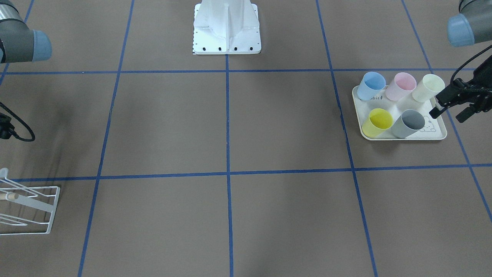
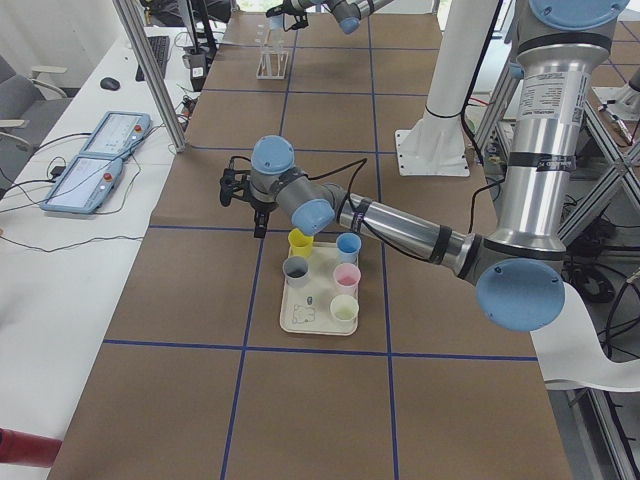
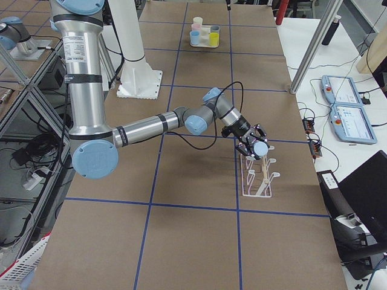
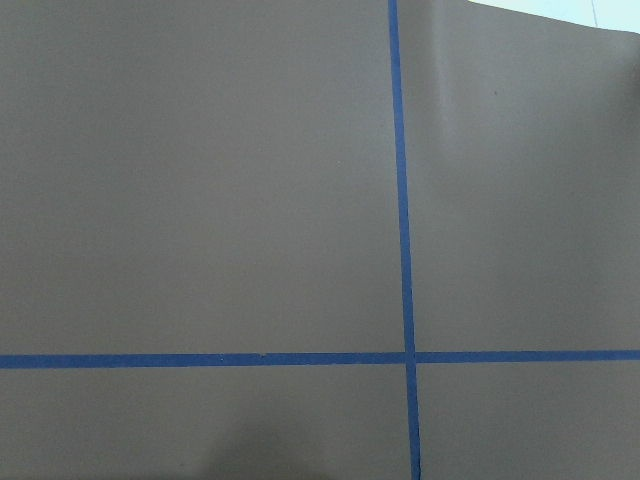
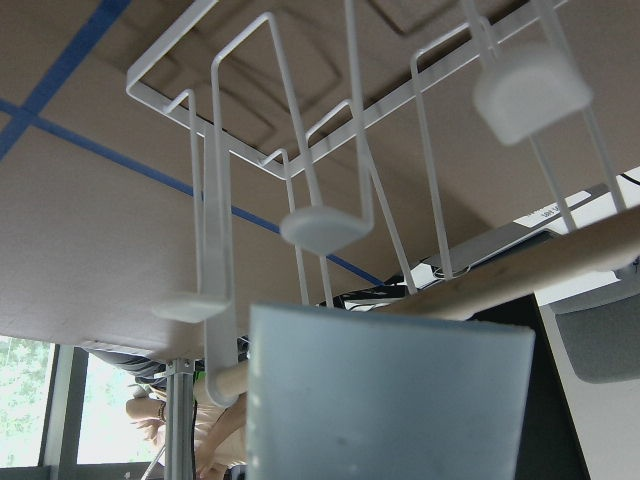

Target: Transfer IKEA cup to right arm and place on rack

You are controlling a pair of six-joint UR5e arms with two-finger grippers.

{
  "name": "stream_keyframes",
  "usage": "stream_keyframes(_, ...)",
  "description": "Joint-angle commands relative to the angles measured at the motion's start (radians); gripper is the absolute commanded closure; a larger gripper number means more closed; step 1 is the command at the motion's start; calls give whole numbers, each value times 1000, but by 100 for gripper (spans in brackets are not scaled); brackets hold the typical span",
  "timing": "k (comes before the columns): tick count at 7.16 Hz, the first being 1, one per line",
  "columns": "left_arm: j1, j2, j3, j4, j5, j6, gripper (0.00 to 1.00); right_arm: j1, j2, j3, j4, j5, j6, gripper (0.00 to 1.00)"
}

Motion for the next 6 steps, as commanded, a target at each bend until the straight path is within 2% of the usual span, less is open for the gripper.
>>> stream_keyframes(1, 2, 0, -1, 0, 1, 0, 0, -21, 1, -18, 1, -17, 4, 51)
stream_keyframes(3, 5, -1, -1, 0, 1, -1, 0, -35, 1, -45, 1, -24, 4, 41)
stream_keyframes(5, 5, -1, -1, 0, 1, -1, 0, -43, 2, -48, 0, -28, 6, 24)
stream_keyframes(6, 5, -1, -1, 0, 1, -1, 0, -46, 2, -48, 1, -28, 6, 21)
